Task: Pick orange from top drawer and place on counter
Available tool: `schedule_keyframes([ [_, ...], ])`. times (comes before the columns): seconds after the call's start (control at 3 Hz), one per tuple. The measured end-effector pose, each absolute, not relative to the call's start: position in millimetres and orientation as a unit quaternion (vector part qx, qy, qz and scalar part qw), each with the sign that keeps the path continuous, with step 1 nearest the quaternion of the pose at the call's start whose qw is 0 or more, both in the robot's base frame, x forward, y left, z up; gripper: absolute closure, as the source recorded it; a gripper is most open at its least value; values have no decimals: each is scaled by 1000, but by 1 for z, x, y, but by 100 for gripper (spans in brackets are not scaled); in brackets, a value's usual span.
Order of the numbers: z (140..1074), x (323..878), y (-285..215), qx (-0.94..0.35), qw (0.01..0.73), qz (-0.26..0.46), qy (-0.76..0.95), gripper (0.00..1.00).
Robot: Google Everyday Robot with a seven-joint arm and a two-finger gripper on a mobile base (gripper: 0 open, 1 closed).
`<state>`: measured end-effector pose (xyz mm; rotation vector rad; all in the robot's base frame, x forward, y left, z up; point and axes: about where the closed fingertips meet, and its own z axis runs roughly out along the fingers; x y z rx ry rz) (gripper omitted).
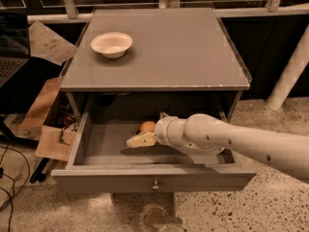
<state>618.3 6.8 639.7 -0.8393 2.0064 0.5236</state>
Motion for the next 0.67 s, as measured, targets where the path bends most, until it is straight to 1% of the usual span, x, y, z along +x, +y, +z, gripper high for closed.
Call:
schedule_keyframes([
  [0.67, 624, 622, 17, -317, 438, 226, 810, 0],
])
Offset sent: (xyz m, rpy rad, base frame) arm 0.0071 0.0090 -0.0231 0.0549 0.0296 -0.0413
